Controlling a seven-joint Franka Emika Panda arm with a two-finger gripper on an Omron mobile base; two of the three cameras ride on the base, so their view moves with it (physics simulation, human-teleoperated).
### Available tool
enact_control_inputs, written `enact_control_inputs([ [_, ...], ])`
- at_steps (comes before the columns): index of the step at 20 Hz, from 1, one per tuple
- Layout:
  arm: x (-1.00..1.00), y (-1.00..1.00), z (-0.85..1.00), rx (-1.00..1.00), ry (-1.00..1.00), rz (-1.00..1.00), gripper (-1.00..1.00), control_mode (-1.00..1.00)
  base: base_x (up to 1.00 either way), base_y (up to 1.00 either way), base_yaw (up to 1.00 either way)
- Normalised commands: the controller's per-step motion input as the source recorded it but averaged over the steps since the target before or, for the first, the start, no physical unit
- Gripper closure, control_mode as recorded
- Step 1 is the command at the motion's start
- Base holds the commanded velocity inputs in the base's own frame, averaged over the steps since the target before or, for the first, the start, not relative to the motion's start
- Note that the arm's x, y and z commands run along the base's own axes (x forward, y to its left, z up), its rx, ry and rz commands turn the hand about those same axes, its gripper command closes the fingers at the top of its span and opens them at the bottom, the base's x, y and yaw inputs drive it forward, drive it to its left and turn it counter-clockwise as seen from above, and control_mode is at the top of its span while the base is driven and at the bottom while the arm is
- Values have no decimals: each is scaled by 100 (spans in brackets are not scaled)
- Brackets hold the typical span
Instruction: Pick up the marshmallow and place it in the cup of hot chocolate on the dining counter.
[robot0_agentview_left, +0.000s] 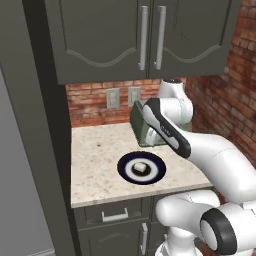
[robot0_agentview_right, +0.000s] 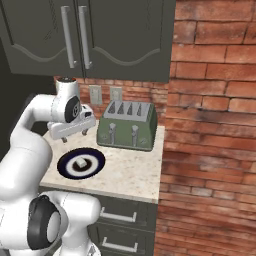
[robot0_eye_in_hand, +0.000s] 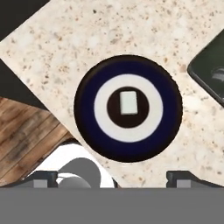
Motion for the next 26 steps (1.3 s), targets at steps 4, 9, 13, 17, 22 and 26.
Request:
enact_control_inputs([
  [4,9,31,-43,-4,1,7,-100,-100,0,0,0],
  [9,23,16,-48,-5,2,6,-100,-100,0,0,0],
  [13,22,7,-39,-2,4,5,-100,-100,0,0,0],
  [17,20,0,-31,0,2,2,-100,-100,0,0,0],
  [22,17,0,-27,0,2,0,-100,-100,0,0,0],
  [26,12,0,-26,0,3,0,-100,-100,0,0,0],
])
